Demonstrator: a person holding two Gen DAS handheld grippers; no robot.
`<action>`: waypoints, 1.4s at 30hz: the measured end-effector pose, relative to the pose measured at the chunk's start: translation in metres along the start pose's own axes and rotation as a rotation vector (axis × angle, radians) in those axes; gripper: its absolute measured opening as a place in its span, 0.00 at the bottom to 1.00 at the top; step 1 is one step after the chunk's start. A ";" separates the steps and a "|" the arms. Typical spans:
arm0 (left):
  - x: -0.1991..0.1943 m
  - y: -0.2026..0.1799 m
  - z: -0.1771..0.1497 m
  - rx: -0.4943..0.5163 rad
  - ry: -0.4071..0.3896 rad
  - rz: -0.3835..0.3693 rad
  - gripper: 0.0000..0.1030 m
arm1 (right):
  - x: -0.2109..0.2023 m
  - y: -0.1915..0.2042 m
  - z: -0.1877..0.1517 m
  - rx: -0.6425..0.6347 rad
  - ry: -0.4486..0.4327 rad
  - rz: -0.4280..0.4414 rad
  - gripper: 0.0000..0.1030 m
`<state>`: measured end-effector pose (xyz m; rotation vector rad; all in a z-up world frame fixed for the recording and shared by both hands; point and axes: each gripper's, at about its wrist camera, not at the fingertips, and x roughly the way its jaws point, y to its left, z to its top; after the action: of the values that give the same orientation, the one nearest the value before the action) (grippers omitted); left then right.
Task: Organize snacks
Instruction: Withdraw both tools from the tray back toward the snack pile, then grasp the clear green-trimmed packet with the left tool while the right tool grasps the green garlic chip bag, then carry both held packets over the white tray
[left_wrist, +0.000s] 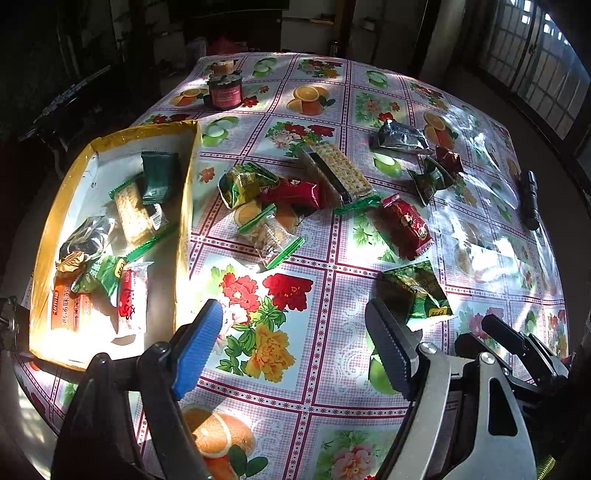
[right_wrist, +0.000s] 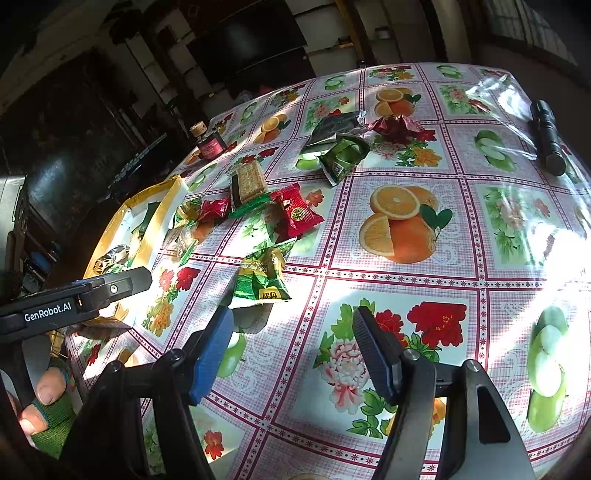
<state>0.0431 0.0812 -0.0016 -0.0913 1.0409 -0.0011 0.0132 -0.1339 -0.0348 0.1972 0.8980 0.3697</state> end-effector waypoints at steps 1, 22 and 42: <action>0.005 0.001 0.007 -0.005 0.003 0.001 0.77 | 0.002 0.003 0.002 -0.009 0.004 -0.001 0.65; 0.095 0.007 0.052 -0.096 0.104 0.112 0.74 | 0.069 0.038 0.032 -0.227 0.078 -0.211 0.39; -0.011 -0.013 -0.024 0.067 -0.052 0.054 0.34 | -0.022 -0.009 0.011 0.125 -0.053 0.255 0.37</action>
<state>0.0174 0.0667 -0.0036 -0.0022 0.9904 0.0156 0.0112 -0.1514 -0.0149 0.4376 0.8457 0.5424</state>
